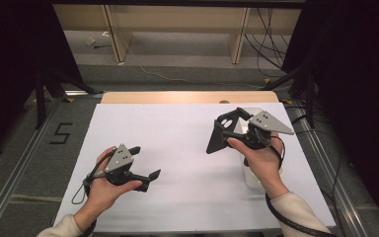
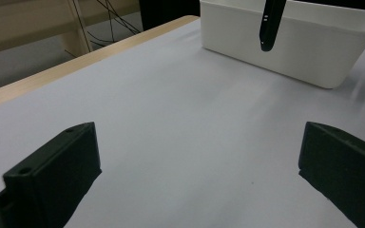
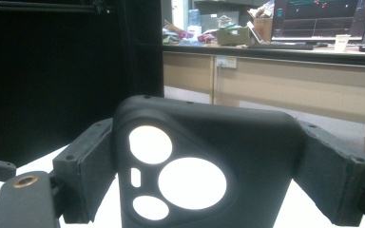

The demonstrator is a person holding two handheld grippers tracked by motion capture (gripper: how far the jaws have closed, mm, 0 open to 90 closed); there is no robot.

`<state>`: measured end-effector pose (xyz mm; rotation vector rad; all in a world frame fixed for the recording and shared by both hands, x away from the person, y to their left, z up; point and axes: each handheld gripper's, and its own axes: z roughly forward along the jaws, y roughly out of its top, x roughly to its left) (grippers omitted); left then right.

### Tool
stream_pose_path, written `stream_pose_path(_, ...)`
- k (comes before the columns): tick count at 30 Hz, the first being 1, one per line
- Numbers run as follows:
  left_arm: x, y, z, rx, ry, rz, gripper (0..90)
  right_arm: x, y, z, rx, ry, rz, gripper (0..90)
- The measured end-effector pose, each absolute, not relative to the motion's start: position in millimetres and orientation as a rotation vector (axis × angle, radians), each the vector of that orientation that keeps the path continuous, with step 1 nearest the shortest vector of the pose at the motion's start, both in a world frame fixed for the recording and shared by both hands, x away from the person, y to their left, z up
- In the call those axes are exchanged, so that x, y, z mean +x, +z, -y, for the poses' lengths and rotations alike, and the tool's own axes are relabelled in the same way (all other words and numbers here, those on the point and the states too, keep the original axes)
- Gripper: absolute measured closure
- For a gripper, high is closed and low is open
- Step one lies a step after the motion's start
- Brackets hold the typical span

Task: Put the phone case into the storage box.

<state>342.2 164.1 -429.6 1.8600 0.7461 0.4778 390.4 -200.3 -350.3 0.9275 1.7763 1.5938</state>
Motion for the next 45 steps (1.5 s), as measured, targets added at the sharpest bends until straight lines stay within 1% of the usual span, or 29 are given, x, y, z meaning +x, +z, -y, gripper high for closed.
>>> stream_pose_path(13, 343, -429, -166, 1.852, 0.489, -0.764, 0.0, 390, -341, 210, 0.933, 1.613, -1.737, 15.5)
stream_pose_path(45, 343, -429, -167, 1.847, 0.493, -0.764, 0.0, 395, -332, 227, 0.97, 1.611, -1.683, 15.6)
